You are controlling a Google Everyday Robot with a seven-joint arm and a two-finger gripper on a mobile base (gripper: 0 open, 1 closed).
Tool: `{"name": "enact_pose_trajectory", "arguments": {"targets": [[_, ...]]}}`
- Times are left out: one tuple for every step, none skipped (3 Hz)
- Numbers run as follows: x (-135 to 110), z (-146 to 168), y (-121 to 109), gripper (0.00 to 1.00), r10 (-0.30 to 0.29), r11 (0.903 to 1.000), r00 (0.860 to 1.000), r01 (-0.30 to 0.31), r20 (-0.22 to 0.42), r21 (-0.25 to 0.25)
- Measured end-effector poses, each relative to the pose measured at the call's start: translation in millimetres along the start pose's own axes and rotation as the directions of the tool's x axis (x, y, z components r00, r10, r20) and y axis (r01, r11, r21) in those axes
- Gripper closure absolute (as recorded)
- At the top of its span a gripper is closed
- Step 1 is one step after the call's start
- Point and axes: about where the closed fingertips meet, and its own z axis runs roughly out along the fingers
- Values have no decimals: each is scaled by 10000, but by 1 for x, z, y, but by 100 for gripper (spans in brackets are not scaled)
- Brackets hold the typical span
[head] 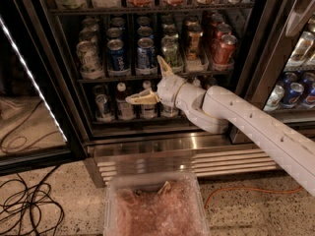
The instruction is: Pick pepsi can from middle shelf of fridge
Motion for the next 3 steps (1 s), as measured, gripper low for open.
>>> {"name": "enact_pose_trajectory", "arguments": {"targets": [[0,0,0,0,1,10000,10000,-1,2,0],[-2,6,0,0,93,9999,9998,-94,190,53],[-7,17,-5,0,206,9995,9983,-219,546,228]]}}
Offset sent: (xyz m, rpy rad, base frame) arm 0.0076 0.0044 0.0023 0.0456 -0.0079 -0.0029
